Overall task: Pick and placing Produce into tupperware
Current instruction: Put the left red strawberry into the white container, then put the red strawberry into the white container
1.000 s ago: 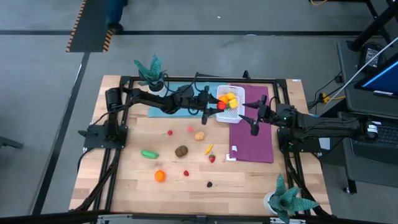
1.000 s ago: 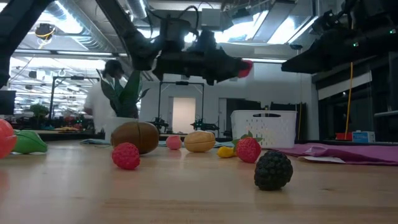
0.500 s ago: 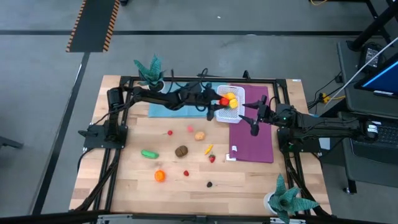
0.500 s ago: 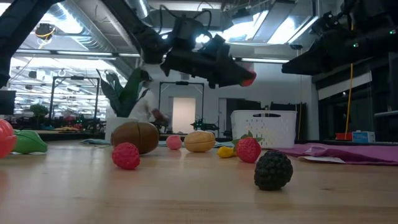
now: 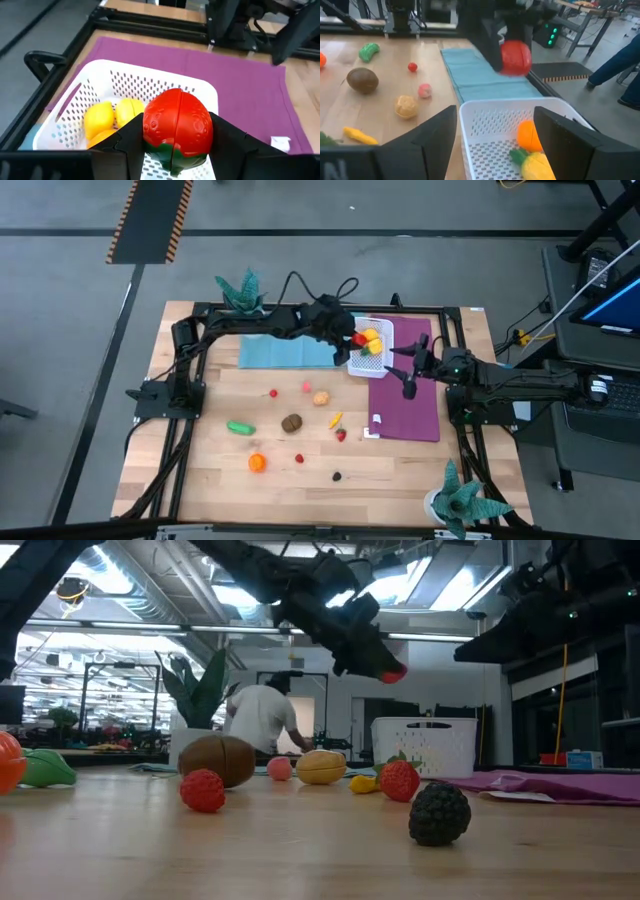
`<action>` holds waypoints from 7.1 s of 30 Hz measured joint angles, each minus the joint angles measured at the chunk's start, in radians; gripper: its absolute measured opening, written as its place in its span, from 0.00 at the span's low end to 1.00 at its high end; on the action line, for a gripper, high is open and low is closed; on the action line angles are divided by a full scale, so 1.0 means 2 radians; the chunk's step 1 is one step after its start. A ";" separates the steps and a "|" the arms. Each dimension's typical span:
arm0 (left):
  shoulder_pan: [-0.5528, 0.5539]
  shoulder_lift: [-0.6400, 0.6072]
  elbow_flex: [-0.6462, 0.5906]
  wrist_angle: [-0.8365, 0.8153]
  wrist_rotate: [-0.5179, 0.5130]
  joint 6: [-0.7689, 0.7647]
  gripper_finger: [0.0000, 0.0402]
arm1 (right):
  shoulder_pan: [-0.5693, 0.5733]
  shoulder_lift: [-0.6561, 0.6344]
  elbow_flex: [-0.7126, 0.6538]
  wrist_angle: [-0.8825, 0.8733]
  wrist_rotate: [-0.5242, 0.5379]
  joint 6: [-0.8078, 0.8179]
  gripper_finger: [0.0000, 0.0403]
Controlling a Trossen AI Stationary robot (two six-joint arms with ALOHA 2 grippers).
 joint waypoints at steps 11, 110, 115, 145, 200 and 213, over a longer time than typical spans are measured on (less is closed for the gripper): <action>-0.001 0.000 0.048 -0.091 0.001 0.016 0.41 | 0.000 0.000 0.000 -0.011 0.000 0.000 0.66; -0.023 -0.139 -0.165 0.075 0.011 0.100 0.54 | 0.000 0.006 0.001 -0.012 0.000 0.000 0.66; -0.039 -0.240 -0.293 0.150 0.003 0.080 0.54 | -0.001 0.013 0.001 -0.009 0.000 0.000 0.66; -0.152 -0.630 -0.649 0.231 -0.074 0.015 0.52 | 0.058 0.153 0.023 0.149 -0.072 -0.023 0.66; -0.152 -0.636 -0.660 0.213 -0.074 -0.015 0.50 | 0.263 0.553 0.400 -0.237 -0.008 -0.001 0.66; -0.152 -0.636 -0.660 0.209 -0.074 -0.015 0.50 | 0.276 0.575 0.400 -0.227 0.005 -0.026 0.66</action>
